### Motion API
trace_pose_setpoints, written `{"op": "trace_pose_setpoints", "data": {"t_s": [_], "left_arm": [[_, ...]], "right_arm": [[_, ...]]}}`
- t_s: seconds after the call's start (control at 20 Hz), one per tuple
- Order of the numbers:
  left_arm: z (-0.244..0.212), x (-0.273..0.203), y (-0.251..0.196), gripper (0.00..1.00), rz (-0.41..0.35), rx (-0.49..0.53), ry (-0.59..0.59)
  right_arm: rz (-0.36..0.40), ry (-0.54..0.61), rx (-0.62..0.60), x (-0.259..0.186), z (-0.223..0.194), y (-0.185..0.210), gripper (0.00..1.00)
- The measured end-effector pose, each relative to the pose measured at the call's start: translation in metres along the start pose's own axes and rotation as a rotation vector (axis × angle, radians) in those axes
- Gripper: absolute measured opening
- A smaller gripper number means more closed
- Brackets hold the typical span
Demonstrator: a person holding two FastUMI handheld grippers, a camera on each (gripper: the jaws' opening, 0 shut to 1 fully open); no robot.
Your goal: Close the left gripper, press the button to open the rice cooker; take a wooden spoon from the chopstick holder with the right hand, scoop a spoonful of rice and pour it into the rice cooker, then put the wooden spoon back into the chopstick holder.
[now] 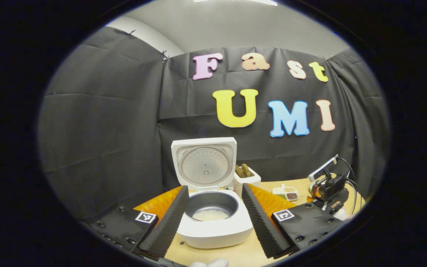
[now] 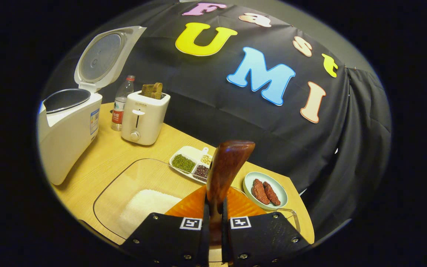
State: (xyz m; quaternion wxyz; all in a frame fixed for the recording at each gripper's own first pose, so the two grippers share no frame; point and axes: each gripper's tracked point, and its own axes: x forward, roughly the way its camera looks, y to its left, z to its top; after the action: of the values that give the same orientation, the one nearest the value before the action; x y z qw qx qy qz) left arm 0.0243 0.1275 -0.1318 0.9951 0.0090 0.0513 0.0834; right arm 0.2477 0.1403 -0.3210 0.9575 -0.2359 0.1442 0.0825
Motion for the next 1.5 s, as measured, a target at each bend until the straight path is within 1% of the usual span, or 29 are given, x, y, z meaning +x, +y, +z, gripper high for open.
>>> {"op": "trace_pose_setpoints", "data": {"t_s": [0.3,0.35,0.4,0.55,0.6,0.7,0.75,0.85,0.9,1.0,1.1,1.15,1.25,1.4,1.45,1.5], "left_arm": [[0.0,-0.002,0.009,1.0,0.006,0.01,0.001],[0.0,-0.002,0.011,1.0,0.007,0.009,0.0],[0.0,-0.002,0.013,0.96,0.011,0.007,0.003],[-0.001,-0.004,0.021,1.0,0.017,0.007,0.006],[-0.001,-0.003,0.024,0.98,0.021,0.008,0.007],[-0.002,-0.002,0.028,1.0,0.027,0.005,0.011],[-0.001,-0.001,0.029,1.0,0.026,0.0,0.013],[0.0,0.001,0.031,0.96,0.03,-0.006,0.013],[0.002,0.001,0.032,1.0,0.029,-0.006,0.012],[0.002,0.003,0.031,0.98,0.025,-0.007,0.014],[0.004,0.004,0.03,1.0,0.023,-0.008,0.012],[0.004,0.005,0.03,0.96,0.022,-0.007,0.01],[0.004,0.007,0.027,1.0,0.017,-0.003,0.012],[0.008,0.008,0.027,1.0,0.015,-0.001,0.008],[0.009,0.008,0.026,0.99,0.013,0.0,0.007],[0.01,0.008,0.026,0.98,0.013,0.001,0.006]], "right_arm": [[0.078,0.029,0.008,-0.004,0.0,0.037,0.13],[0.096,0.035,0.025,-0.004,0.0,0.043,0.13],[0.106,0.042,0.039,-0.006,-0.001,0.048,0.14],[0.138,0.068,0.118,-0.005,0.0,0.059,0.14],[0.154,0.072,0.168,-0.004,0.001,0.061,0.14],[0.169,0.085,0.265,-0.004,0.004,0.059,0.14],[0.184,0.091,0.337,-0.003,0.005,0.058,0.14],[0.215,0.112,0.498,-0.002,0.006,0.054,0.14],[0.225,0.119,0.599,0.0,0.005,0.049,0.14],[0.246,0.132,0.775,0.004,0.004,0.042,0.14],[0.262,0.14,0.923,0.005,0.0,0.037,0.14],[0.262,0.145,0.984,0.006,-0.004,0.032,0.14],[0.279,0.142,1.106,0.004,-0.005,0.025,0.14],[0.299,0.138,1.244,0.004,-0.002,0.02,0.14],[0.302,0.133,1.29,0.004,-0.001,0.017,0.14],[0.292,0.129,1.314,0.004,-0.002,0.015,0.13]]}}
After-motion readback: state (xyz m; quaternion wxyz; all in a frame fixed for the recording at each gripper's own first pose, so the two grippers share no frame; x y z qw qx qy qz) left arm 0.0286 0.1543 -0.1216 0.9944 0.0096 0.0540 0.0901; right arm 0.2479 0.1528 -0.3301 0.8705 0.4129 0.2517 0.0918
